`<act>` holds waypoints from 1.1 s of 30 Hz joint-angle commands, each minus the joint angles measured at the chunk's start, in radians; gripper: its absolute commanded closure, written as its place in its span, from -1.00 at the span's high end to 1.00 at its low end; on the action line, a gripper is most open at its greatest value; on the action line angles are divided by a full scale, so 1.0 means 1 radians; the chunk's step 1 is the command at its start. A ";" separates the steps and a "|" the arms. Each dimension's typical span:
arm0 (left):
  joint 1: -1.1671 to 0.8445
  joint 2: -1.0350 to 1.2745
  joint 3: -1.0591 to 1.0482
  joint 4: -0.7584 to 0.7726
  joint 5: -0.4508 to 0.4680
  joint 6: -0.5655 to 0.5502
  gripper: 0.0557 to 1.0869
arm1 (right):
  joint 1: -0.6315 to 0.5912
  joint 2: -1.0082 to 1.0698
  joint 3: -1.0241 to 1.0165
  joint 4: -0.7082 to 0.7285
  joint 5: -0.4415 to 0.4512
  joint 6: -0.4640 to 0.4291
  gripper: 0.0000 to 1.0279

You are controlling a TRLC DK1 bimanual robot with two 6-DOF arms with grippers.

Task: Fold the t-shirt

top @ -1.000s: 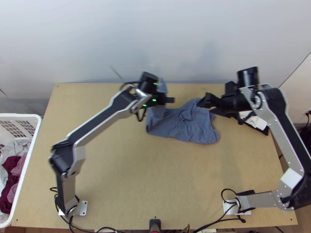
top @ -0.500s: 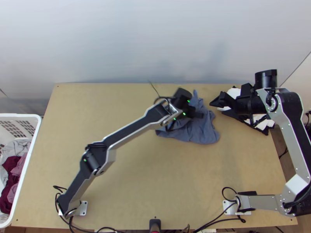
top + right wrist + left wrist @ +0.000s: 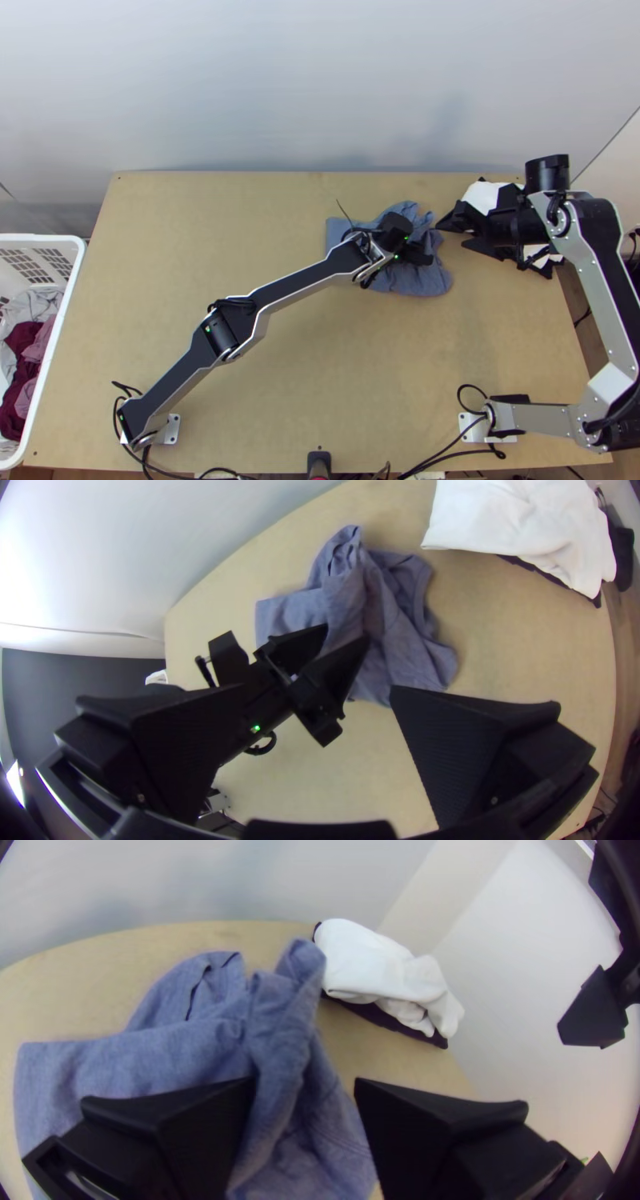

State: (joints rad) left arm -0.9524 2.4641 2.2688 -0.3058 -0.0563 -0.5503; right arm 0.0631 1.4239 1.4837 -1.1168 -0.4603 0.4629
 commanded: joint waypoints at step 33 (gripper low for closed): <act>0.218 -0.433 -0.321 -0.509 0.027 -0.014 0.92 | 0.101 0.300 -0.277 0.230 0.124 -0.217 0.93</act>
State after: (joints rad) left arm -0.7338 2.0048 1.9583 -0.8249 -0.0296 -0.5755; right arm 0.2718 1.7641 1.3750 -0.8825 -0.3328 0.3466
